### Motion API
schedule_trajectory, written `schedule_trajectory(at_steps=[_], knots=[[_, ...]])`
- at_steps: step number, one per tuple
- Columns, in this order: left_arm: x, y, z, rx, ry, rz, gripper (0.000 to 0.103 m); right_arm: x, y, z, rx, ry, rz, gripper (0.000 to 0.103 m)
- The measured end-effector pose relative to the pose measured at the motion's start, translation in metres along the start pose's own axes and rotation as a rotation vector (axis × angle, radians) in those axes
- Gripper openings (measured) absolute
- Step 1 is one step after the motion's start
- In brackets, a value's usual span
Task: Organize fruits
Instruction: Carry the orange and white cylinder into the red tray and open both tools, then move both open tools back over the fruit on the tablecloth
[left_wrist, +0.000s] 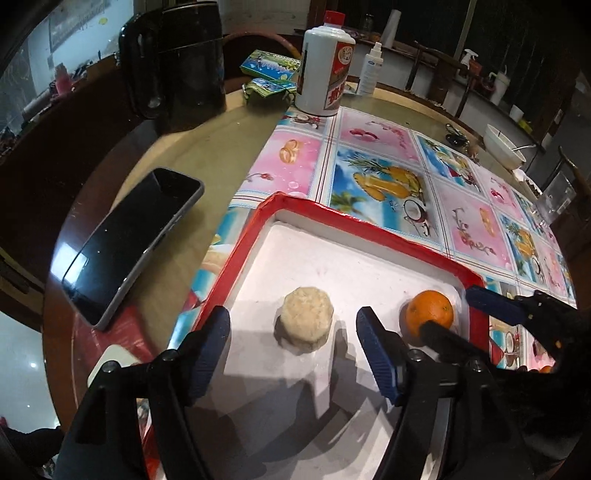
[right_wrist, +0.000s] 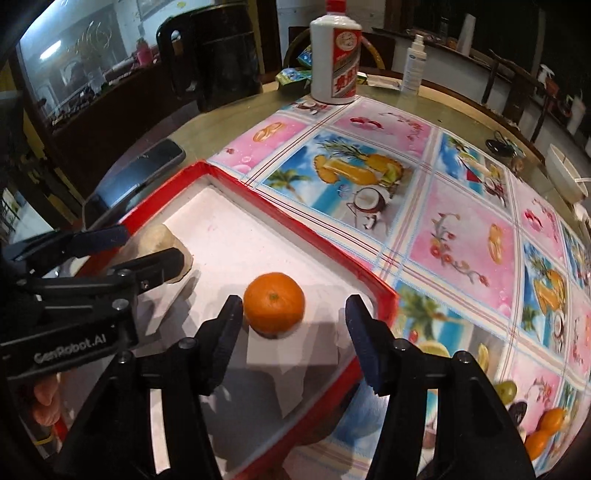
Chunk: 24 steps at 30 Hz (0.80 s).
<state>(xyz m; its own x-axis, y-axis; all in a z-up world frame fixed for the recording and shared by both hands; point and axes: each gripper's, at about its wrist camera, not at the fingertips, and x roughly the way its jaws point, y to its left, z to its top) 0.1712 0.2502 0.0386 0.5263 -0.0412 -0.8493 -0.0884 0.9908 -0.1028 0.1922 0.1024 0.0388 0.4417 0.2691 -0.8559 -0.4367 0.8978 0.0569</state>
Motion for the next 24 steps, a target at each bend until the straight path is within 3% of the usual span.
schedule_trajectory(at_steps=[7, 15, 19, 24], knots=[[-0.016, -0.003, -0.019, -0.019, 0.008, 0.021, 0.071, -0.031, -0.016, -0.030, 0.083, -0.007, 0.081, 0.059], [-0.049, -0.044, -0.061, 0.002, -0.002, -0.031, 0.071, -0.085, -0.045, -0.106, 0.121, -0.008, 0.154, 0.060], [-0.066, -0.071, -0.088, 0.013, -0.012, -0.083, 0.071, -0.117, -0.074, -0.158, 0.128, -0.016, 0.113, 0.061], [-0.074, -0.115, -0.126, 0.085, -0.004, -0.135, 0.071, -0.145, -0.119, -0.217, 0.161, -0.018, -0.002, 0.063]])
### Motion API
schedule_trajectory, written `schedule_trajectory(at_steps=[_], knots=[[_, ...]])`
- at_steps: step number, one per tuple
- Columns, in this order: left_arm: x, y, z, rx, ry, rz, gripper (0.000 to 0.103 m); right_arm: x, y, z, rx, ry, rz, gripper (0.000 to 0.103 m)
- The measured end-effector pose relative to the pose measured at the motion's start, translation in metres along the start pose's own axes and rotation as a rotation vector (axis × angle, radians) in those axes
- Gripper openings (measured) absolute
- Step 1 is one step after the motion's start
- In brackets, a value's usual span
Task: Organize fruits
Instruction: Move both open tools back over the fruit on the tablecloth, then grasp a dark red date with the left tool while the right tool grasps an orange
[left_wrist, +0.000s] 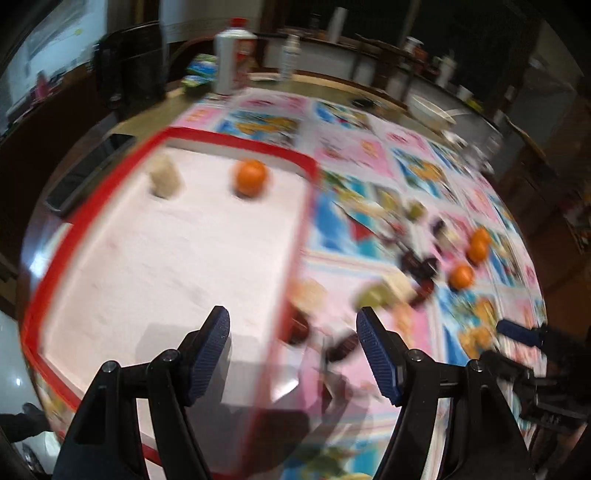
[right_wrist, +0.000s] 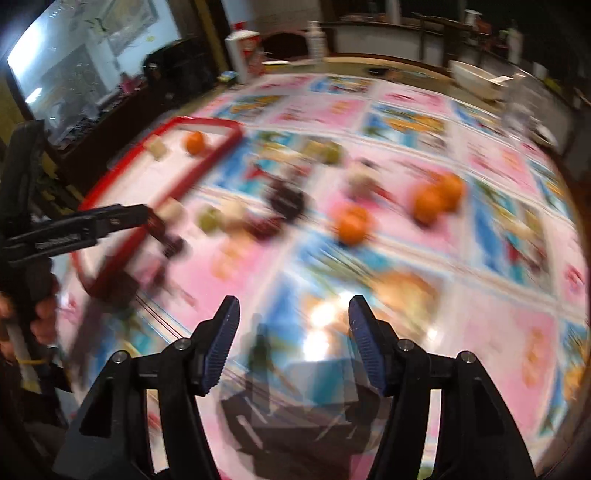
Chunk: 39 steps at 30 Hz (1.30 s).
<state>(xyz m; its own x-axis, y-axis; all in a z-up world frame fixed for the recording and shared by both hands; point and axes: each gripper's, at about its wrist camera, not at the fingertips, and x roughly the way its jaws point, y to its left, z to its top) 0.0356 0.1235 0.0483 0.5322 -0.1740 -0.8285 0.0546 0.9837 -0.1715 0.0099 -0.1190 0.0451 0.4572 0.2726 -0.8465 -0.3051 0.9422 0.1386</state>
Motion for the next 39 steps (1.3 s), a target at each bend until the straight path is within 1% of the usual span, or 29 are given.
schedule_trajectory(at_steps=[1, 2, 3, 4, 5, 7, 10, 12, 14, 15, 16, 17, 18, 20, 23, 25, 26, 27, 30, 33, 34, 35, 39], knots=[[0.003, -0.010, -0.005, 0.022, 0.010, -0.005, 0.071, -0.003, -0.011, -0.008, 0.014, 0.003, -0.017, 0.063], [0.006, -0.021, -0.009, 0.053, 0.017, 0.013, 0.076, -0.004, -0.021, -0.013, 0.030, 0.006, -0.022, 0.063], [0.006, -0.028, -0.012, 0.086, 0.003, 0.044, 0.077, -0.005, -0.032, -0.019, 0.057, 0.011, -0.024, 0.063], [0.007, -0.036, -0.015, 0.124, -0.009, 0.059, 0.077, -0.007, -0.040, -0.022, 0.075, 0.010, -0.024, 0.063], [0.007, -0.040, -0.019, 0.144, -0.009, 0.046, 0.077, -0.008, -0.046, -0.025, 0.093, 0.007, -0.023, 0.063], [0.006, -0.042, -0.025, 0.143, -0.006, 0.028, 0.077, -0.011, -0.056, -0.030, 0.128, 0.003, -0.008, 0.063], [0.003, -0.041, -0.031, 0.155, -0.011, 0.023, 0.077, -0.010, -0.066, -0.036, 0.156, -0.002, 0.012, 0.063], [-0.006, -0.042, -0.032, 0.182, -0.026, 0.021, 0.074, -0.008, -0.068, -0.037, 0.162, -0.001, 0.021, 0.063], [-0.027, -0.047, -0.036, 0.217, -0.088, 0.033, 0.074, -0.006, -0.069, -0.039, 0.168, -0.005, 0.038, 0.063], [-0.036, -0.050, -0.037, 0.243, -0.130, 0.054, 0.074, -0.005, -0.070, -0.040, 0.168, -0.006, 0.047, 0.063], [-0.051, -0.055, -0.042, 0.290, -0.193, 0.109, 0.075, -0.004, -0.071, -0.040, 0.170, -0.008, 0.054, 0.063], [-0.056, -0.059, -0.044, 0.314, -0.210, 0.118, 0.075, -0.003, -0.072, -0.040, 0.170, -0.010, 0.059, 0.064], [-0.060, -0.062, -0.046, 0.327, -0.205, 0.099, 0.075, -0.002, -0.072, -0.040, 0.170, -0.012, 0.066, 0.066], [-0.055, -0.065, -0.045, 0.302, -0.154, 0.023, 0.075, -0.001, -0.072, -0.038, 0.171, -0.018, 0.077, 0.066], [-0.034, -0.071, -0.043, 0.242, -0.093, -0.037, 0.074, 0.000, -0.072, -0.034, 0.170, -0.019, 0.093, 0.066], [-0.017, -0.071, -0.040, 0.201, -0.059, -0.047, 0.067, 0.001, -0.070, -0.032, 0.159, -0.015, 0.099, 0.066], [-0.008, -0.070, -0.039, 0.171, -0.036, -0.059, 0.055, 0.001, -0.069, -0.032, 0.154, -0.015, 0.099, 0.066], [-0.001, -0.068, -0.037, 0.154, -0.020, -0.073, 0.050, 0.001, -0.069, -0.032, 0.147, -0.014, 0.100, 0.066], [0.013, -0.059, -0.036, 0.099, 0.005, -0.045, 0.047, 0.001, -0.070, -0.033, 0.145, -0.012, 0.105, 0.066], [0.023, -0.049, -0.034, 0.041, 0.017, -0.046, 0.046, 0.001, -0.074, -0.031, 0.151, -0.017, 0.107, 0.066], [0.026, -0.048, -0.033, 0.035, 0.025, -0.040, 0.046, 0.000, -0.075, -0.030, 0.154, -0.020, 0.109, 0.066], [0.028, -0.046, -0.032, 0.028, 0.025, -0.039, 0.043, 0.001, -0.077, -0.028, 0.158, -0.022, 0.110, 0.066], [0.030, -0.043, -0.028, 0.005, 0.014, -0.057, 0.040, 0.004, -0.079, -0.017, 0.159, -0.027, 0.115, 0.066]])
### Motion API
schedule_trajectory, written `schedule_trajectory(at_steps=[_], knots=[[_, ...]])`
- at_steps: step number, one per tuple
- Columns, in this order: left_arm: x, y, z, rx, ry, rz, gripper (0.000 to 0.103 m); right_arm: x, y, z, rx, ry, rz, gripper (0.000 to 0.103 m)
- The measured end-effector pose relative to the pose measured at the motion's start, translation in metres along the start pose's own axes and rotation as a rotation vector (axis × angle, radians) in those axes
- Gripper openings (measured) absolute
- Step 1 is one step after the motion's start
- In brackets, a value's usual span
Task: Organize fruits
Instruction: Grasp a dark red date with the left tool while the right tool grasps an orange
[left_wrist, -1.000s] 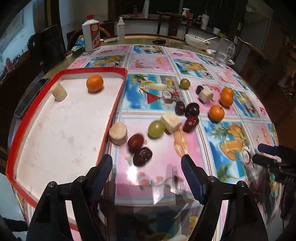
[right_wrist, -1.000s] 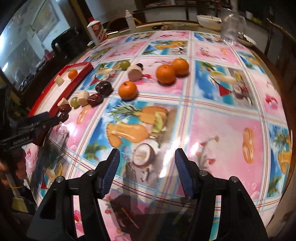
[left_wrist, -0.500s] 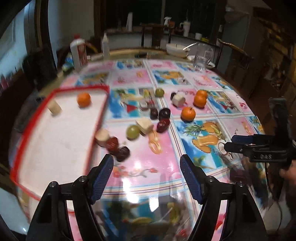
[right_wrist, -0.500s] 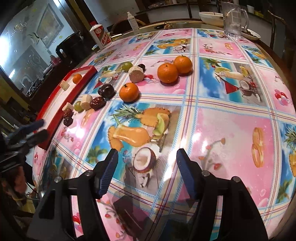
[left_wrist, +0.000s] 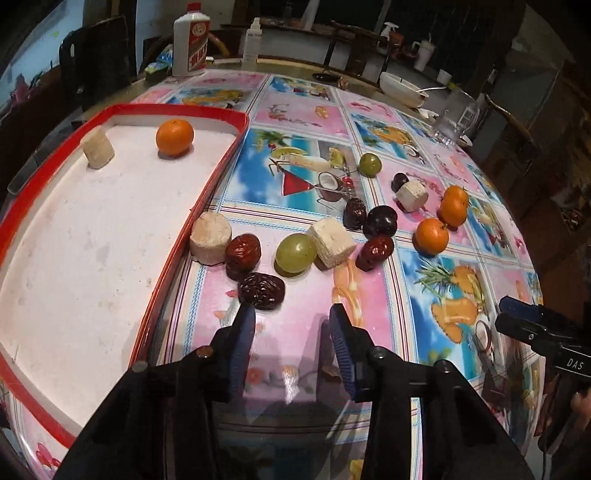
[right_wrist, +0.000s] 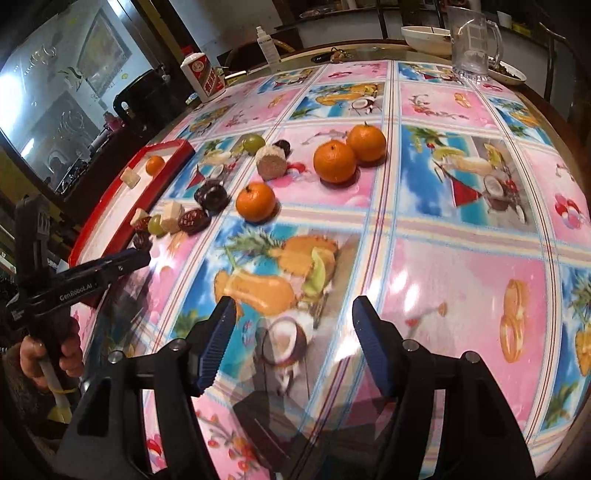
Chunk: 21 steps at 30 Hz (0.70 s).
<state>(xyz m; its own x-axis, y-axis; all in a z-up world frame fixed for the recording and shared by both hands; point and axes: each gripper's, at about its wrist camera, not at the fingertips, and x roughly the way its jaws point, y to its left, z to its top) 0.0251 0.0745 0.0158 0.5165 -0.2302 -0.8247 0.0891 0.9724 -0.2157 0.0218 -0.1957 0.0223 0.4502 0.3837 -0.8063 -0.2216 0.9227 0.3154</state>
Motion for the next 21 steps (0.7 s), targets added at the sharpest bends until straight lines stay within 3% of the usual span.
schedule_trajectory(at_steps=[4, 7, 13, 15, 21], knots=[[-0.005, 0.002, 0.001, -0.025, -0.021, -0.006, 0.040, 0.004, 0.006, 0.011, -0.019, -0.002, 0.007, 0.066], [-0.001, 0.002, 0.003, 0.005, -0.040, 0.057, 0.041, 0.009, 0.010, 0.016, -0.030, 0.002, 0.018, 0.066], [0.008, 0.003, 0.013, -0.015, -0.043, 0.054, 0.040, 0.019, 0.017, 0.027, -0.051, 0.010, 0.023, 0.066], [0.008, 0.000, 0.011, -0.005, -0.044, 0.055, 0.031, 0.023, 0.018, 0.033, -0.058, 0.001, 0.018, 0.066], [-0.001, -0.003, 0.000, 0.002, -0.040, 0.039, 0.028, 0.047, 0.029, 0.056, -0.106, 0.017, -0.002, 0.066]])
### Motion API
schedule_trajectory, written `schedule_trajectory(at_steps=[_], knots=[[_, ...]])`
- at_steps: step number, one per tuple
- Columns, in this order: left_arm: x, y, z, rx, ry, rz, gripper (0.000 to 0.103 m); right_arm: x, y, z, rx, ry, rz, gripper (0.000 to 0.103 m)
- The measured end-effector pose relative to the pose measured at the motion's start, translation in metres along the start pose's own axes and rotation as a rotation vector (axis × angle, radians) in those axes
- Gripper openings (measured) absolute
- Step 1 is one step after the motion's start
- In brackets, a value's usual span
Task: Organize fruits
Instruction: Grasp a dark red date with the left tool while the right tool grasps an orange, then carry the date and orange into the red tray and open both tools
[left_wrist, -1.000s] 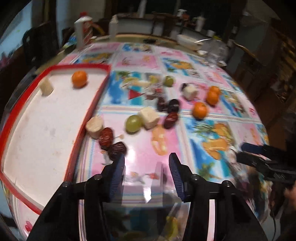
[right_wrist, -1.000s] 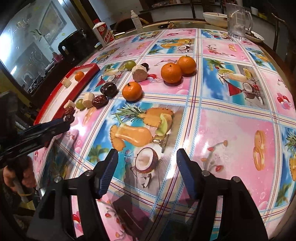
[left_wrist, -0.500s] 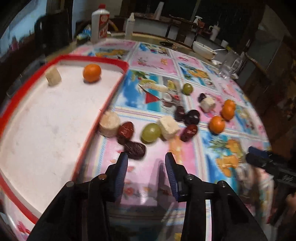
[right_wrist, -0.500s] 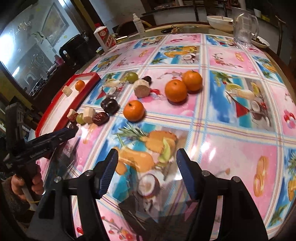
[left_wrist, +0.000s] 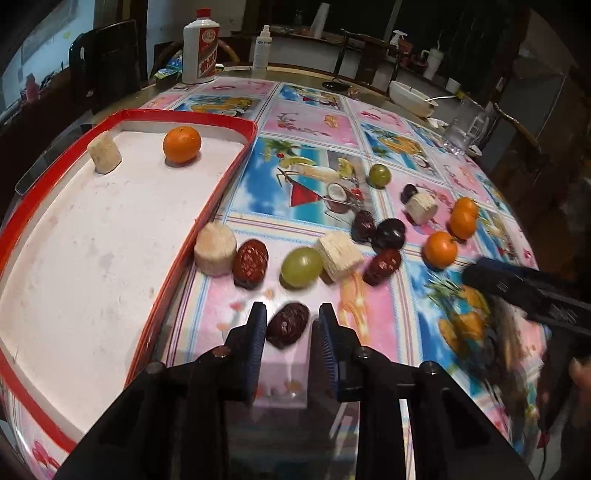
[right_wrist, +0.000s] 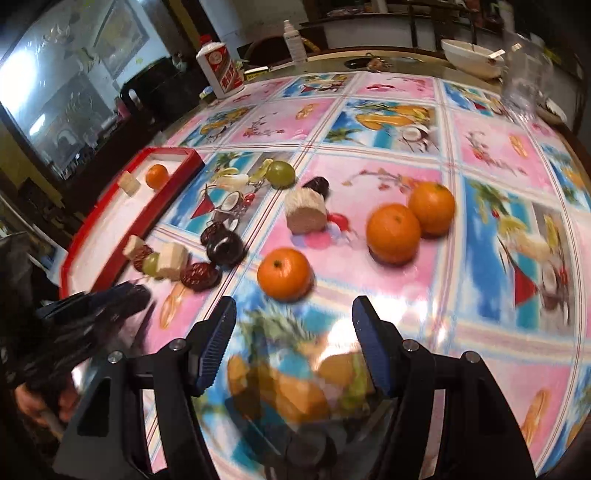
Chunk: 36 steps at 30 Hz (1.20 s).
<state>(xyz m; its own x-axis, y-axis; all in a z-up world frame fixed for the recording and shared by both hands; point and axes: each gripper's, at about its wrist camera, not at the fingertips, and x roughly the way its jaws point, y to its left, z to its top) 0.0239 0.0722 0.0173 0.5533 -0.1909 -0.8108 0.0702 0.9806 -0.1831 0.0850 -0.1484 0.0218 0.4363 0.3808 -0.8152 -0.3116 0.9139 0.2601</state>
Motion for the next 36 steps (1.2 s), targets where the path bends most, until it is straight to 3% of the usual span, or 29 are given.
schedule_trajectory(at_steps=[5, 7, 9, 11, 12, 13, 18, 28, 36], knots=[[-0.006, -0.006, -0.010, 0.099, -0.022, 0.003, 0.030, 0.023, 0.014, 0.015, -0.076, 0.024, -0.028, 0.065], [-0.004, -0.002, -0.012, 0.091, -0.022, -0.011, 0.030, 0.027, 0.017, 0.018, -0.099, 0.013, -0.049, 0.057], [-0.003, 0.001, -0.011, 0.080, -0.032, -0.026, 0.029, 0.029, 0.020, 0.019, -0.131, 0.008, -0.079, 0.040], [-0.003, 0.003, -0.011, 0.070, -0.036, -0.033, 0.026, 0.030, 0.020, 0.019, -0.146, 0.005, -0.070, 0.037], [-0.003, 0.003, -0.010, 0.070, -0.041, -0.026, 0.018, 0.029, 0.021, 0.019, -0.150, 0.003, -0.077, 0.036], [-0.001, 0.004, -0.009, 0.073, -0.045, -0.022, 0.017, 0.028, 0.023, 0.017, -0.160, -0.002, -0.091, 0.036], [-0.001, 0.001, -0.009, 0.065, -0.040, -0.045, 0.017, 0.018, 0.025, 0.004, -0.147, -0.002, -0.078, 0.036], [-0.009, -0.042, -0.033, 0.221, -0.036, -0.023, 0.017, -0.012, 0.028, -0.037, -0.131, 0.006, -0.092, 0.036], [-0.023, -0.055, -0.031, 0.247, -0.054, -0.048, 0.017, -0.028, 0.038, -0.053, -0.117, 0.004, -0.108, 0.036]])
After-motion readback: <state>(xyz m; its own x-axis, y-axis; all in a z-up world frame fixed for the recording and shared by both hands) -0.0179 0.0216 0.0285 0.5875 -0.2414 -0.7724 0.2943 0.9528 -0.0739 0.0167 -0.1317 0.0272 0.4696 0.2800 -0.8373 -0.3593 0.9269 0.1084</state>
